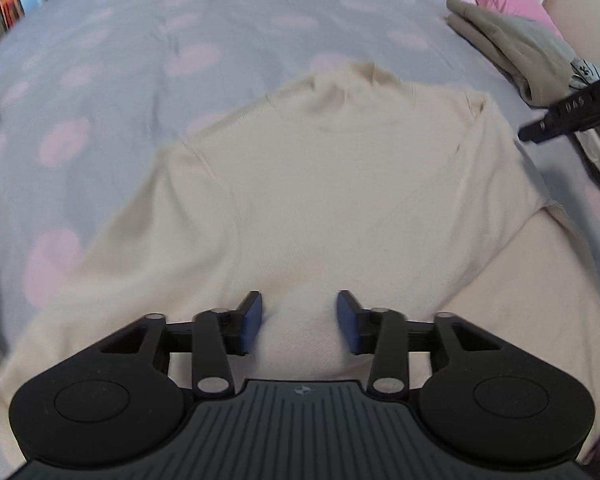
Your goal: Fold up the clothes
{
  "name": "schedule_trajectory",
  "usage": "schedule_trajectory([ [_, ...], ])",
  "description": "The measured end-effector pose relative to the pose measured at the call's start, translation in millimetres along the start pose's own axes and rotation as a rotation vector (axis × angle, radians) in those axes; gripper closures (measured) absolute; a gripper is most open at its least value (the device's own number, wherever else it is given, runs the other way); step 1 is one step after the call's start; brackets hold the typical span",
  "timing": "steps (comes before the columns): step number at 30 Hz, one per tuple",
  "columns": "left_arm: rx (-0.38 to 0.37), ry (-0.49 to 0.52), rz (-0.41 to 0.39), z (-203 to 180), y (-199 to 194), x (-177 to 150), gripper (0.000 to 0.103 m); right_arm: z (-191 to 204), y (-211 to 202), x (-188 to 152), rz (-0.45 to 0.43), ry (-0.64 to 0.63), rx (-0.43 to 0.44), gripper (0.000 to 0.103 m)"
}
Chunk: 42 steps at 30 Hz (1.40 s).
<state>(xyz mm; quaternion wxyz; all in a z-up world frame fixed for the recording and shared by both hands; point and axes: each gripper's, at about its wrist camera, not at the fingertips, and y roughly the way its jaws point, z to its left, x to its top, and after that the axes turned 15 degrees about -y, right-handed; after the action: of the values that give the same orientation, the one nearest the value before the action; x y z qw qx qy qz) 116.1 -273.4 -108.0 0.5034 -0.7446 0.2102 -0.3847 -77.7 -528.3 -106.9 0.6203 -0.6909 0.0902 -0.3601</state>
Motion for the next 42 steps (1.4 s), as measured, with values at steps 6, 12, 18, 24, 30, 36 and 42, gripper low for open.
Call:
schedule_trajectory([
  [6, 0.019, 0.021, -0.032, -8.8, -1.2, -1.9, 0.103, -14.4, -4.2, 10.3, -0.087, 0.084, 0.000, 0.076],
  [12, -0.052, -0.148, -0.209, 11.8, -36.1, 18.4, 0.103, -29.6, 18.3, 4.1, -0.039, 0.191, 0.036, 0.072],
  [18, 0.016, -0.227, -0.308, 20.8, -36.2, 38.1, 0.103, -27.7, 33.3, -1.1, -0.019, 0.273, 0.165, 0.083],
  [24, 0.097, -0.232, -0.327, 22.6, -26.7, 36.5, 0.101, -21.4, 33.8, -3.1, -0.051, 0.294, 0.022, 0.098],
  [30, 0.138, -0.275, -0.363, 42.5, -50.0, 30.2, 0.095, -29.6, 33.4, -6.8, -0.048, 0.301, -0.008, 0.093],
  [36, 0.182, -0.259, -0.373, 59.8, -67.7, 13.2, 0.080, -23.4, 6.2, -11.6, -0.110, 0.196, -0.023, 0.089],
  [42, 0.180, -0.320, -0.299, 84.3, -56.2, 6.1, 0.061, -10.9, -5.3, -28.4, -0.094, 0.092, 0.006, 0.075],
])
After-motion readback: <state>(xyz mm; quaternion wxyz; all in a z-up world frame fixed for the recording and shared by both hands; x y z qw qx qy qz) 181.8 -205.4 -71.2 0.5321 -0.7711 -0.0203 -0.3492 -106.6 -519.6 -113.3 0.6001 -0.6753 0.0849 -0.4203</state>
